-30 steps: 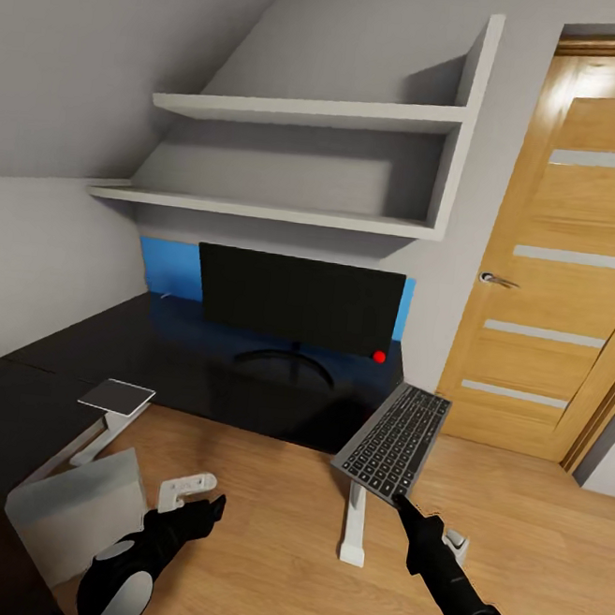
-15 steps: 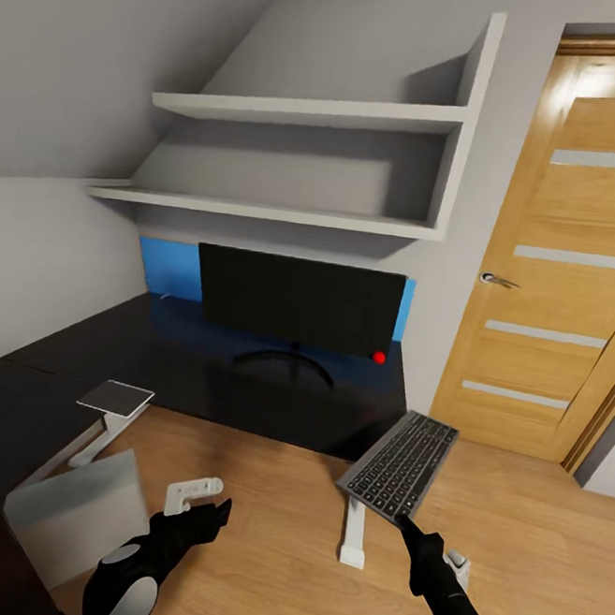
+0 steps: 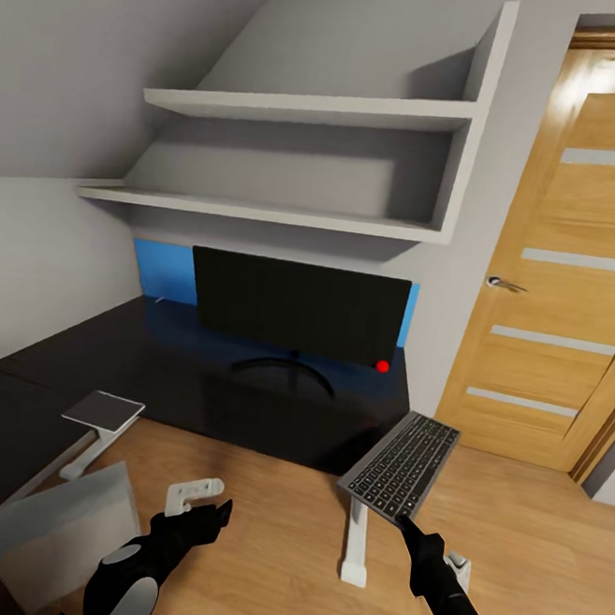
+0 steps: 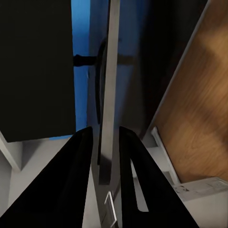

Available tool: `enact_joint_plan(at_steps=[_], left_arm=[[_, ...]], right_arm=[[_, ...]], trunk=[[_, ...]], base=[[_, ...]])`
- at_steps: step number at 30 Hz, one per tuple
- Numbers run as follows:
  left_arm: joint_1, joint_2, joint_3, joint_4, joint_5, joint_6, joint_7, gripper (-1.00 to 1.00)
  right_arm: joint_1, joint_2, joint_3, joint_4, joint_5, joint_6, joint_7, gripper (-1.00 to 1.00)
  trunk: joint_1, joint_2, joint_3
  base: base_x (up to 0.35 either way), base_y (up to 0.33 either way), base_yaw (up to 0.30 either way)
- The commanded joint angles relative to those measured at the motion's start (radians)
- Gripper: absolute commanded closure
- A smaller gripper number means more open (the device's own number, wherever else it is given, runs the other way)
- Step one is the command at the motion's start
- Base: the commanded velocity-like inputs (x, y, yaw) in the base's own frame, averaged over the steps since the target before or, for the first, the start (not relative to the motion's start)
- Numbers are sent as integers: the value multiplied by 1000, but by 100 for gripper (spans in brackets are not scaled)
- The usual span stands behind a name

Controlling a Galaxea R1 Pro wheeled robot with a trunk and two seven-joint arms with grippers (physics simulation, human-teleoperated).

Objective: In the bedroom, organize the workspace by keeping the computer under the desk, ensuring the monitor is on the desk, placing the keyboard on the desk next to the monitor, placing the mouse on the desk next to the keyboard, moving the folder from the swivel chair onto the desk next to the mouse, stacking the notebook on top of the folder with the pen on top of the notebook, and positioning the swivel chair next to the desk.

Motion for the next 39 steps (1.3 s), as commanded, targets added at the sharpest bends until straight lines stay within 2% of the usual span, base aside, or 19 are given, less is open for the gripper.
enact_joint_plan(at_steps=[1,11,22,39], left_arm=[[-1,1,-2,-1,10,1,10,-100],[-1,1,-2,-1,11,1,10,-100],[-1,-7,-4,-1,10,-1,12,-100],[-1,-13,-3,-1,10,-1,13,-100]], right_arm=[[-1,-1,1,0,-10,2,4,100],[-1,-1,1,0,11,-3,4,100],[-1,-1,1,0,16,-69,4,100],[-1,-1,1,0,16,-71,4,100]], trunk=[[0,-1,-1],[0,-1,-1],[0,-1,-1],[65,-120,-54]], base=[[46,0,0],[95,0,0],[14,0,0],[0,0,0]])
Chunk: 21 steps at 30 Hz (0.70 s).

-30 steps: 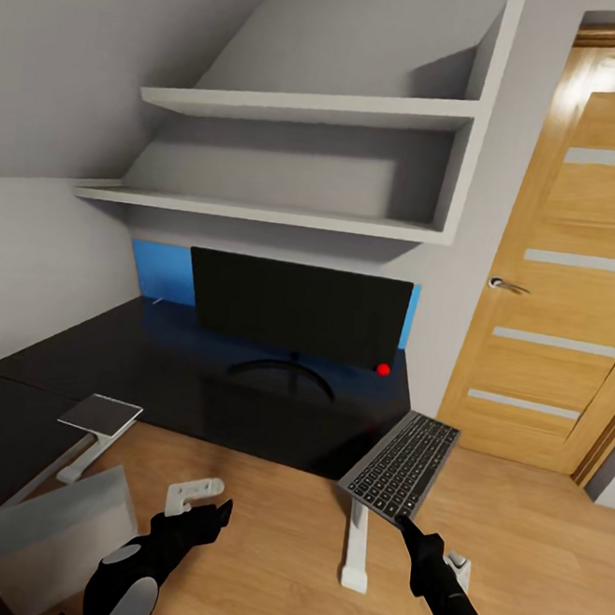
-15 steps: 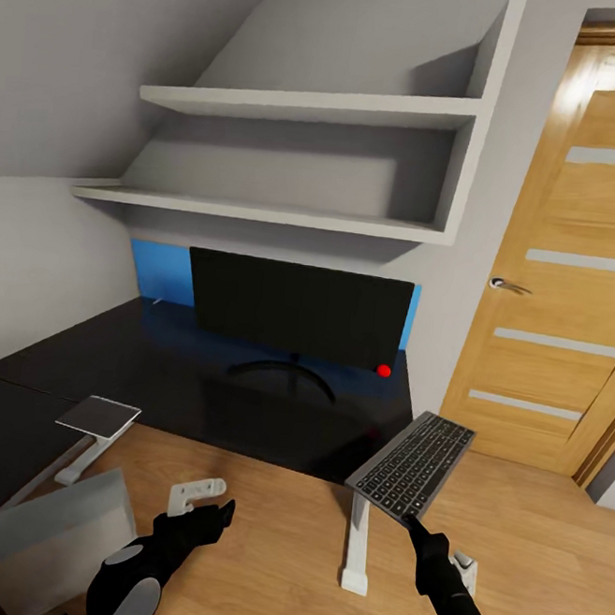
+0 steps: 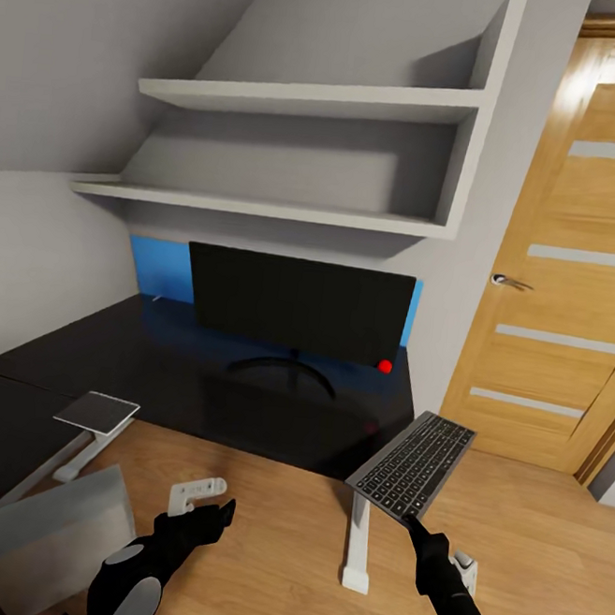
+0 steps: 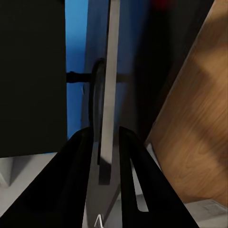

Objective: In the bedroom, organize the workspace by keeping the computer under the desk, ensuring the monitor is on the desk, placing the keyboard on the desk next to the monitor, placing the mouse on the desk next to the keyboard, moving the folder from the swivel chair onto the desk next to the mouse, stacking the notebook on top of the folder with the pen on top of the notebook, and positioning the swivel chair next to the desk.

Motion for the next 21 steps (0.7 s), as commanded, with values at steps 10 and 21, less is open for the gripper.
enact_joint_plan(at_steps=[10,21], left_arm=[[0,1,-2,-1,9,1,10,-100],[-1,1,-2,-1,9,1,10,-100]], right_arm=[[-1,0,2,0,-11,2,5,100],[-1,1,2,0,-11,2,5,100]], trunk=[[38,-71,-33],[81,-148,-67]], base=[[0,0,0],[0,0,0]])
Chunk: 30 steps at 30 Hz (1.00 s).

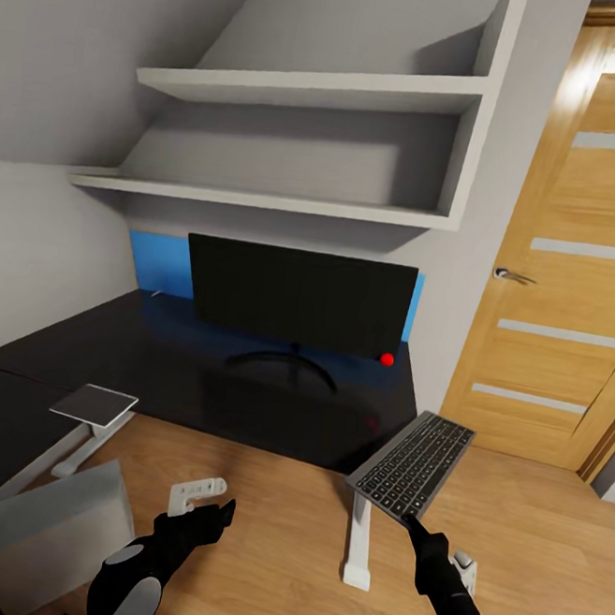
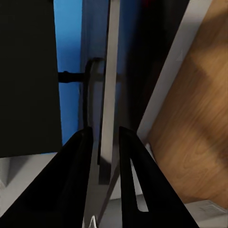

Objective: In the bedroom, organize the workspace by keeping the computer under the desk, ensuring the monitor is on the desk, placing the keyboard on the desk next to the monitor, placing the mouse on the desk next to the keyboard, moving the folder from the swivel chair onto the desk next to the mouse, stacking the notebook on top of the folder with the pen on top of the notebook, and positioning the swivel chair next to the desk.

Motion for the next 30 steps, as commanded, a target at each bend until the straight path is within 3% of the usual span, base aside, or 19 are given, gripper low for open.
enact_joint_plan(at_steps=[1,10,30], left_arm=[[-1,1,-2,-1,9,1,10,-100],[-1,1,-2,-1,9,1,10,-100],[-1,2,-1,-1,11,1,9,-100]], right_arm=[[0,-1,1,1,-9,2,4,100],[0,-1,1,1,-9,2,4,100],[0,-2,1,-1,-9,2,4,100]], trunk=[[4,-8,-4],[38,-71,-33],[38,-71,-33]], base=[[0,0,0],[0,0,0],[28,20,0]])
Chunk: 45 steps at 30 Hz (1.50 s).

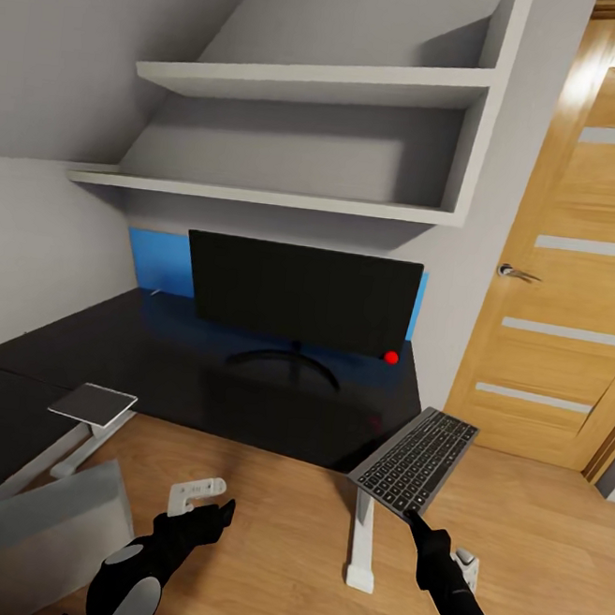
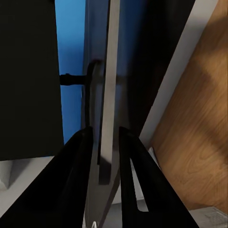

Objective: In the bedroom, organize the workspace by keeping the computer under the desk, ensuring the monitor is on the desk, placing the keyboard on the desk next to the monitor, placing the mouse on the desk next to the keyboard, moving the folder from the swivel chair onto the desk next to the mouse, stacking the notebook on top of the folder with the pen on top of the notebook, and positioning the swivel chair next to the desk.

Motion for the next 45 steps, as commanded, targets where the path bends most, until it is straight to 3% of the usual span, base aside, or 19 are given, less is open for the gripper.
enact_joint_plan(at_steps=[1,45], left_arm=[[-1,1,-2,-1,10,0,10,-100],[-1,2,-4,0,10,0,10,-100]], right_arm=[[0,0,4,17,-3,12,4,100],[0,-1,4,17,-3,13,4,100]], trunk=[[0,0,-1],[0,0,-1]], base=[[25,15,0],[5,18,0]])
